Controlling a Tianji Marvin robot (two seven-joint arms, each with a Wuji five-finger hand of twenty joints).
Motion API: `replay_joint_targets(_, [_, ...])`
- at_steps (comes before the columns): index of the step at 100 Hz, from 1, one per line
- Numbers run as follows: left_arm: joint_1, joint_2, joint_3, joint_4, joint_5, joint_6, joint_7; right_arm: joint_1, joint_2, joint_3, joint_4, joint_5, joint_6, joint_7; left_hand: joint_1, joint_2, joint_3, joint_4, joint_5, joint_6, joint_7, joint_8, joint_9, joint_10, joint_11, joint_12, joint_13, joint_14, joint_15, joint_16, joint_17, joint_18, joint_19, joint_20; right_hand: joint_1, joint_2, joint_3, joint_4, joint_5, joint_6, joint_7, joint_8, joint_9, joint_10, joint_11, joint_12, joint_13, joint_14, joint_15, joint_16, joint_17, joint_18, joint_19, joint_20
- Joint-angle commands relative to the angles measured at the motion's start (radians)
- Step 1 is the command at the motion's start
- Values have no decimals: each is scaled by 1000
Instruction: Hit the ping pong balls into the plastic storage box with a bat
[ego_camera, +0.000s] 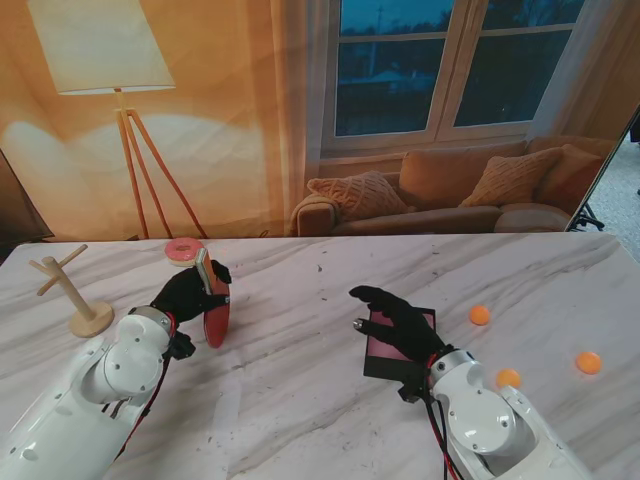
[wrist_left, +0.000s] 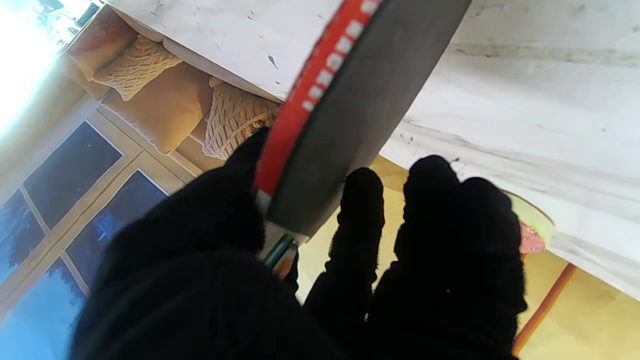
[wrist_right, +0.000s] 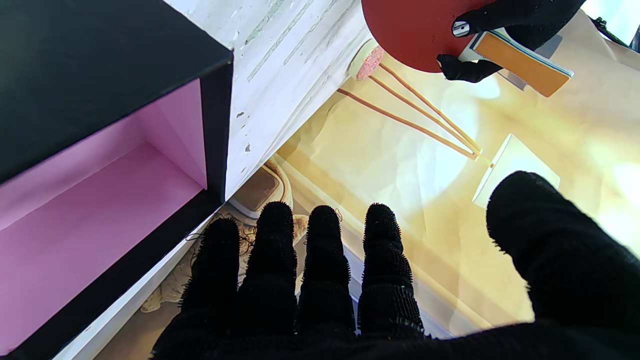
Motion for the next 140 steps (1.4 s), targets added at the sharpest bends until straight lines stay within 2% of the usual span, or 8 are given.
replay_joint_targets(1, [4,-3,3,30,2,-4,1,-1,0,-2,0,1,8,13,99,7,22,-18,58,113,57,-29,87,14,25,-55,67,97,30,-42,56,11,66,22,5,22,-24,36,16,1,8,6,-32,-9,1,7,-32,1,10,9,-4,-9,3,15])
replay_joint_targets(14, [1,-7,5,37,4,-9,22,-2,-1,-1,0,1,8,12,98,9,23,-21,90,118,81,-48,190,8,88,-175,196,107,71,-99,183,16,173,20,5,22,-25,36,17,1,8,6,-31,-7,1,7,-32,1,10,9,-4,-9,3,15])
replay_joint_targets(25, [1,-17,4,39,-21,-11,56,-2,-1,-1,0,1,8,13,91,2,35,-23,116,131,138,-37,241,15,79,-267,243,134,53,-146,232,20,208,6,5,23,-26,36,17,1,8,6,-32,-7,1,7,-32,1,9,9,-3,-9,3,15])
replay_joint_targets(33, [4,-24,1,32,-52,-6,69,-2,-1,-1,0,1,8,12,77,-14,57,-22,123,149,171,-38,255,13,82,-302,264,119,57,-166,258,20,210,-15,5,23,-26,36,17,2,8,6,-32,-8,1,7,-31,1,10,9,-3,-9,3,15])
replay_joint_targets(45, [11,-31,-6,16,-94,-2,79,-1,-1,-1,0,1,8,12,70,-35,92,-22,117,145,196,-41,250,-4,75,-287,270,115,46,-183,283,9,202,-50,6,23,-26,36,16,1,8,6,-31,-9,1,8,-31,1,10,9,-3,-9,3,15])
replay_joint_targets(59, [21,-42,-17,-8,-169,12,88,-1,-1,-2,1,2,7,11,81,-50,117,-21,119,163,200,-51,258,5,57,-290,278,126,37,-192,301,20,201,-73,7,25,-27,36,16,1,8,6,-32,-9,1,8,-31,1,10,9,-3,-9,3,16])
replay_joint_targets(78, [28,-49,-23,-25,-206,16,96,0,-2,-1,4,2,2,8,71,-66,150,-18,122,170,212,-52,270,5,47,-290,293,122,34,-197,320,20,201,-98,8,27,-30,36,16,1,7,6,-32,-9,1,8,-31,1,9,9,-3,-10,3,16])
replay_joint_targets(140, [21,-77,11,-61,-360,-20,139,1,-4,-1,6,7,-17,-3,84,-45,138,-21,106,162,213,-43,245,-1,48,-254,249,128,48,-172,262,11,225,-89,6,26,-31,37,16,0,6,6,-28,-9,0,7,-25,1,11,11,-1,-8,3,16])
